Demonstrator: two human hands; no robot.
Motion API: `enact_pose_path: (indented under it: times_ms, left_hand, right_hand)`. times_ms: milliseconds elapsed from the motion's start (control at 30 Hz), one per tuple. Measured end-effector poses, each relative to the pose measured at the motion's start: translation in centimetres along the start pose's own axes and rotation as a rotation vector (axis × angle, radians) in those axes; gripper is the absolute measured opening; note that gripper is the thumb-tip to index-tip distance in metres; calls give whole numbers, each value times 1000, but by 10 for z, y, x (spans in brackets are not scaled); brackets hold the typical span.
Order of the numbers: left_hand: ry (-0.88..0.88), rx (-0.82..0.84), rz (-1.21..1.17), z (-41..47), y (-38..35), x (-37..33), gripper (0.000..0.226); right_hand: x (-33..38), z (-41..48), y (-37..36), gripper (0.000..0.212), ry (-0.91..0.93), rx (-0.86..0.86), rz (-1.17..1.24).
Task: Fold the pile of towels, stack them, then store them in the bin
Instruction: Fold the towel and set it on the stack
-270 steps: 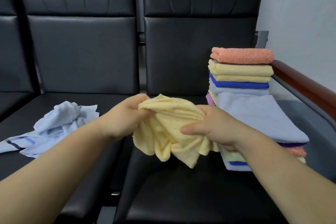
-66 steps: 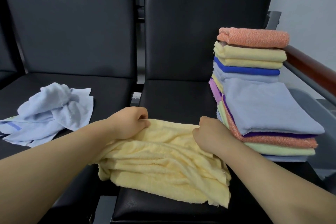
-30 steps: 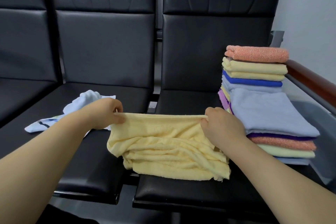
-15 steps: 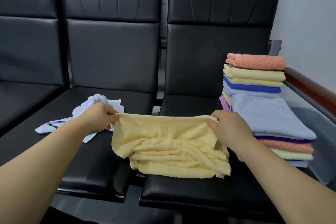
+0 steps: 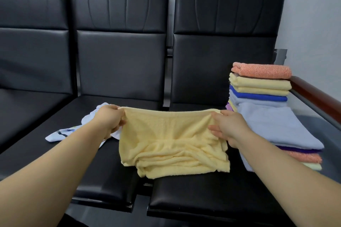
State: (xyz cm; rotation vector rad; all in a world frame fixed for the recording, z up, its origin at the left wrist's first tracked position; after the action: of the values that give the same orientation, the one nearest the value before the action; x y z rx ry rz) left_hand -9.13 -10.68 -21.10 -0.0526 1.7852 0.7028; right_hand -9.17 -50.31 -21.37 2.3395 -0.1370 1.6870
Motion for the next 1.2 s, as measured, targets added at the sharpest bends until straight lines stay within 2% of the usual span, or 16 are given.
enact_pose_path:
  times_ms: [67, 200, 233, 333, 400, 433, 500, 533, 633, 700, 767, 867, 967, 1033, 1100, 1200]
  left_hand:
    - [13, 25, -269, 2, -1, -21, 16]
    - [-183, -2, -531, 10, 20, -88, 13]
    - [-236, -15, -564, 9, 27, -105, 11]
    - [-350, -56, -587, -1, 45, -141, 11]
    - [-407, -82, -586, -8, 49, -147, 13]
    - [-432, -89, -572, -10, 48, -143, 13]
    - [-451, -61, -539, -16, 43, -128, 14]
    - [-456, -40, -484, -20, 40, -116, 15]
    - [-387, 24, -318, -19, 26, -66, 18]
    - [-314, 46, -223, -19, 16, -29, 20]
    - [-258, 38, -133, -17, 7, 0, 23]
    - [-288, 35, 46, -21, -4, 10, 26]
    - [-330, -6, 118, -15, 0, 12, 34]
    - [-309, 17, 248, -13, -1, 19, 28]
    - [-300, 65, 383, -7, -9, 32, 25]
    - [-341, 54, 446, -3, -18, 36, 22]
  right_hand:
    - [21, 11, -3, 54, 49, 27, 85]
    - [83, 25, -2, 69, 252, -11, 165]
    - [100, 24, 0, 65, 310, -26, 207]
    - [141, 14, 8, 34, 466, -33, 288]
    - [145, 7, 20, 15, 531, -73, 226]
    - [141, 1, 26, 21, 550, -104, 164]
    - [124, -13, 35, 47, 555, -174, -13]
    - [112, -22, 38, 47, 556, -194, -104]
    - [66, -40, 37, 22, 535, -165, -370]
    - [29, -39, 25, 13, 471, -87, -496]
    - [-1, -31, 16, 14, 398, -52, -587]
    - [-29, -15, 7, 27, 260, -16, -715]
    - [-49, -5, 7, 31, 68, 79, -639]
    - [-59, -1, 11, 31, -66, 114, -639]
    - [-63, 0, 13, 26, -120, 117, -648]
    - [-67, 6, 9, 20, -107, 111, -657]
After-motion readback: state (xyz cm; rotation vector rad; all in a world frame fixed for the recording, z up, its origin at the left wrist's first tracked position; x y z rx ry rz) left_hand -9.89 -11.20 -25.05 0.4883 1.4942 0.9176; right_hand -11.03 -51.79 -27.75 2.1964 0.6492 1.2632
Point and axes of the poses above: each hand's wrist, its own z-axis towards the middle knuckle, its own y-axis out of the back of the hand, x = y × z, the point moved 6 cm from there along z, towards the middle knuckle, and after that the axes turned 2 degrees about -x, right-handed, at the moved point
